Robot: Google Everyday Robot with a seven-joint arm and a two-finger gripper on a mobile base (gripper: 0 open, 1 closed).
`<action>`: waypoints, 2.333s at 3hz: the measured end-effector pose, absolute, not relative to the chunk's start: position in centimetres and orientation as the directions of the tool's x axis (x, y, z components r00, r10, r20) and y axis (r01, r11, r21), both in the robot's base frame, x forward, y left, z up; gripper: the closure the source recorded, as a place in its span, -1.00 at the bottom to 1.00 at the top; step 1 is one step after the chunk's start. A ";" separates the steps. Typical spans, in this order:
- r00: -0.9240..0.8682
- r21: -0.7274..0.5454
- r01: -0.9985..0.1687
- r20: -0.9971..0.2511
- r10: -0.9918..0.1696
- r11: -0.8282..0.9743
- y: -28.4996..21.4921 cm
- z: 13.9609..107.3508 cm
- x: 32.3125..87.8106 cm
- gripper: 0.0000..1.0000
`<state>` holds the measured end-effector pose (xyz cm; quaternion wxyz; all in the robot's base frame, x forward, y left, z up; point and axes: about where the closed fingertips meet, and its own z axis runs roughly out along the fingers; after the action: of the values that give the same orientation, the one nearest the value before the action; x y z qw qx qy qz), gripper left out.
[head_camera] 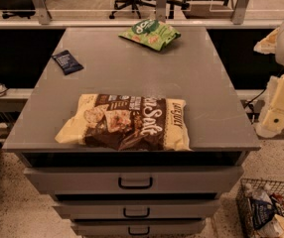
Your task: Pick brown chip bag
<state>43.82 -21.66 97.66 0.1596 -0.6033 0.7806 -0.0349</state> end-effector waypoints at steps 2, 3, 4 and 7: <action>-0.214 -0.229 -0.932 -0.282 -0.935 0.282 -20.2 97.1 45.2 -1.00; -0.191 -0.159 -0.950 -0.391 -0.901 0.270 -15.4 94.9 47.4 -1.00; -0.179 -0.065 -0.969 -0.474 -0.862 0.237 -10.2 93.1 47.7 -1.00; -0.203 0.146 -0.978 -0.552 -0.808 0.146 0.5 87.7 44.7 -1.00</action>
Offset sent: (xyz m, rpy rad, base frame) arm 0.0335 0.0330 -0.0159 0.1949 0.0096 0.0163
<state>44.75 0.48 87.71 0.1749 -0.6064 0.7366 0.2430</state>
